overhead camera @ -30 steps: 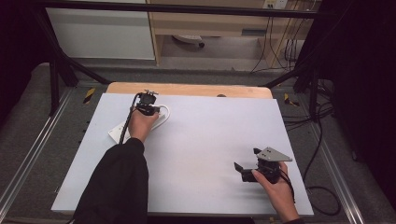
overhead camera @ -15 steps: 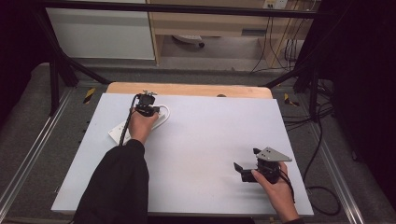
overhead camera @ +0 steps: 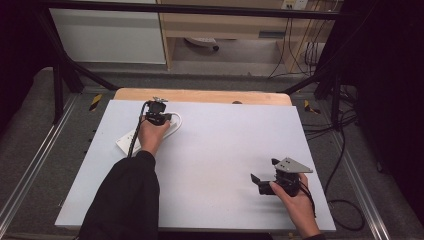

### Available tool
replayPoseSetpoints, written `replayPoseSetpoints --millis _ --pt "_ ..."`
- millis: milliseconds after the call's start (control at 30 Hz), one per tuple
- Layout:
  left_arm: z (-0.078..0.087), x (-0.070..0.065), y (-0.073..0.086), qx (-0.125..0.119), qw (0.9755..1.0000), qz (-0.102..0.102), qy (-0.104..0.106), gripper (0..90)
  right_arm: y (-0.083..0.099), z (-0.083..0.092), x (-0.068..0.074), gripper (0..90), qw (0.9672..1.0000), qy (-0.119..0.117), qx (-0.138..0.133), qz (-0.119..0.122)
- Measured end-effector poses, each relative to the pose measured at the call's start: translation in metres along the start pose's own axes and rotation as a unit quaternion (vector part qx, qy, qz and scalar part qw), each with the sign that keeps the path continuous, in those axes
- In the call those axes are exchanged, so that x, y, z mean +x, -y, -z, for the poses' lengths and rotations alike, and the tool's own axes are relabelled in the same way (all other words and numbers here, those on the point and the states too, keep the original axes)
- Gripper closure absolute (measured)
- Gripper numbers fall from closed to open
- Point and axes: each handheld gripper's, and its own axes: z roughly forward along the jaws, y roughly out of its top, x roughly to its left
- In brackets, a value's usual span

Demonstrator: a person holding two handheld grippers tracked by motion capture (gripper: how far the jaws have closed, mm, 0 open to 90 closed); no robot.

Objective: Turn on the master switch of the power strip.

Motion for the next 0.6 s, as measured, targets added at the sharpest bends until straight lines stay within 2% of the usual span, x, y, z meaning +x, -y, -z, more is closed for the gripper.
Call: replayPoseSetpoints --millis 200,500,600 --pt "0.006 -0.002 -0.003 -0.018 0.9998 -0.004 -0.005 90.0 0.000 0.000 0.001 3.9 1.0000 0.000 -0.001 0.000" --pt "0.009 -0.005 -0.005 -0.033 0.9993 -0.011 0.010 90.0 0.000 0.000 0.000 3.9 1.0000 0.000 -0.001 -0.001" --pt "0.011 -0.006 -0.006 -0.042 0.9990 -0.006 0.015 90.0 0.000 0.000 0.000 3.9 1.0000 0.000 -0.001 0.000"
